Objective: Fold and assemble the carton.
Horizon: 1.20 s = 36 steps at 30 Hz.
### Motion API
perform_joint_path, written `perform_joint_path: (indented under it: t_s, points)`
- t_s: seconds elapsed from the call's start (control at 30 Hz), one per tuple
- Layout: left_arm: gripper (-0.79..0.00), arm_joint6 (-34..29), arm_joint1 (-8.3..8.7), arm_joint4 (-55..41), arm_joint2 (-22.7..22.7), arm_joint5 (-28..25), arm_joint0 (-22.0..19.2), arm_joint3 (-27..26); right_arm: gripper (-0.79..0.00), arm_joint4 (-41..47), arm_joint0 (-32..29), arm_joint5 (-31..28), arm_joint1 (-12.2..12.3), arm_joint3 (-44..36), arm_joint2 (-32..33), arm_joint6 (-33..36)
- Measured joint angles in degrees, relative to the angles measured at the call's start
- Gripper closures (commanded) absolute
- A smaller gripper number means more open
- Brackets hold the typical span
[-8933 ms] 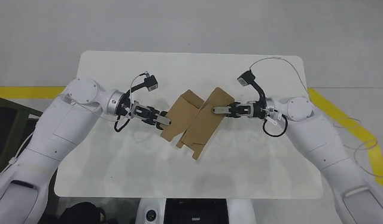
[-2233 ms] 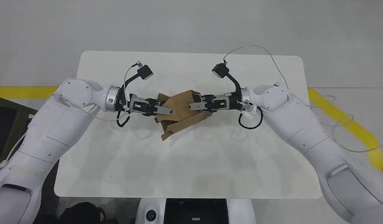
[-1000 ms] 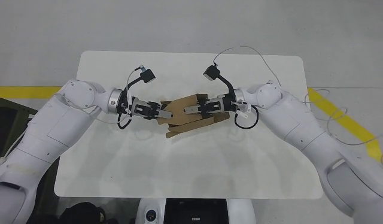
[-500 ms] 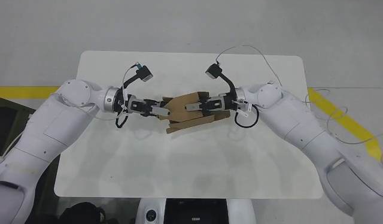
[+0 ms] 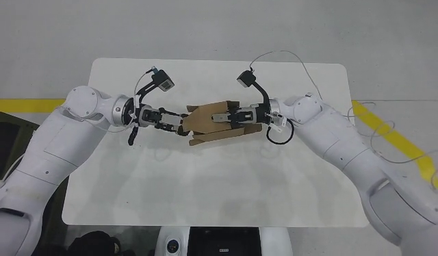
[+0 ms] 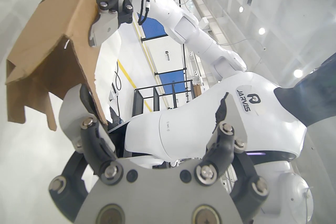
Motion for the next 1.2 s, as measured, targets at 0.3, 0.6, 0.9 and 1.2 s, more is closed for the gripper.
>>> perform_joint_path:
  t_s: [0.3, 0.6, 0.9, 1.2]
  points:
    - [-0.785, -1.4, -1.06, -0.4, -2.6, 1.4, 1.5, -1.3, 0.000, -0.4, 0.0, -1.0, -1.7, 0.2, -0.3, -1.0]
    - [-0.785, -2.0, -2.24, 0.7, -4.3, 2.0, 2.2, -1.3, 0.000, -2.0, 0.5, -1.1, -3.1, 0.9, -0.6, -1.1]
    - [-0.785, -2.8, -3.08, 3.0, -5.8, 2.8, 3.0, -2.3, 0.000, -4.0, 0.8, -1.1, -3.8, 1.7, -0.7, -1.1]
    - [-0.785, -3.6, -3.52, 5.1, -6.9, 3.6, 3.6, -1.4, 0.000, -6.9, 1.2, -1.9, -3.9, 1.7, -0.8, -1.9]
